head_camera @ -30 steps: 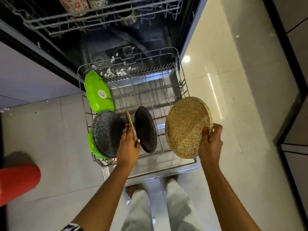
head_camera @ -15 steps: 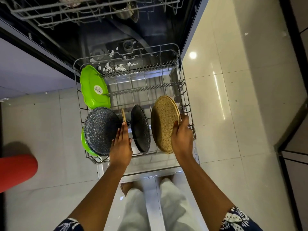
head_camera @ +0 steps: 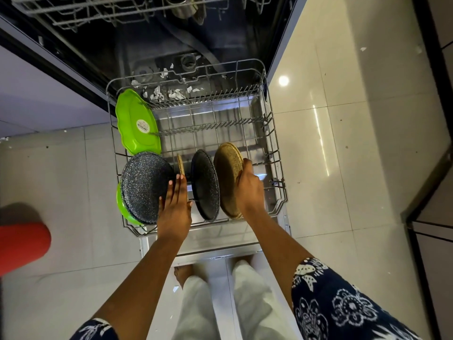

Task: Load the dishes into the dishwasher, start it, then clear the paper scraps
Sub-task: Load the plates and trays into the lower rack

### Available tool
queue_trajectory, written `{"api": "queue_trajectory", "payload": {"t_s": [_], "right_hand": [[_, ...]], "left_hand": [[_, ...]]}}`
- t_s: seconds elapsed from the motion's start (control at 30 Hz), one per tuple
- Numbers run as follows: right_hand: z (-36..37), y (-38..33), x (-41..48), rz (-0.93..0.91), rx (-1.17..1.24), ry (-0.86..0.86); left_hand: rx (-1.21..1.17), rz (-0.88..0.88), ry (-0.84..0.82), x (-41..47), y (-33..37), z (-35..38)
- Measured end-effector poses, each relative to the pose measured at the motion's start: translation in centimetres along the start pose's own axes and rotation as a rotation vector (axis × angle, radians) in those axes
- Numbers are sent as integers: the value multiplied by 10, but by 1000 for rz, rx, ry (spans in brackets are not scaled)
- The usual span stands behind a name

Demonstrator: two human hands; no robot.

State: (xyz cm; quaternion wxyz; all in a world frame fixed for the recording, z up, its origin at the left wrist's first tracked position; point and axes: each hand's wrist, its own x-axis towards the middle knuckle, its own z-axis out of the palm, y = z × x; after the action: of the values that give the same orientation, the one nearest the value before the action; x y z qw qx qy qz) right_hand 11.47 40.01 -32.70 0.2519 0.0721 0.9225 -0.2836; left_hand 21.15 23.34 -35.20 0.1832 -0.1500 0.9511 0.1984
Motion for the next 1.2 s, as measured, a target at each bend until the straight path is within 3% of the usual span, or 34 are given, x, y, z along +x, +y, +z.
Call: {"api": "queue_trajectory", "payload": {"t_s": [0.2, 0.5, 0.83, 1.0, 1.2], "right_hand": [[12, -3, 24, 6, -64, -123], [24, 6, 14, 56, -12, -179], [6, -6, 0, 9, -79, -130], [-39, -41, -40, -122, -268, -115], [-61, -153, -97, -319, -345, -51]], "left_hand": [[11, 20, -8, -1, -6, 2], [-6, 27, 31, -1, -4, 8], [15, -8, -52, 2, 1, -15], [-130, -58, -62, -11, 22, -82], [-315, -41, 172, -59, -30, -212]]}}
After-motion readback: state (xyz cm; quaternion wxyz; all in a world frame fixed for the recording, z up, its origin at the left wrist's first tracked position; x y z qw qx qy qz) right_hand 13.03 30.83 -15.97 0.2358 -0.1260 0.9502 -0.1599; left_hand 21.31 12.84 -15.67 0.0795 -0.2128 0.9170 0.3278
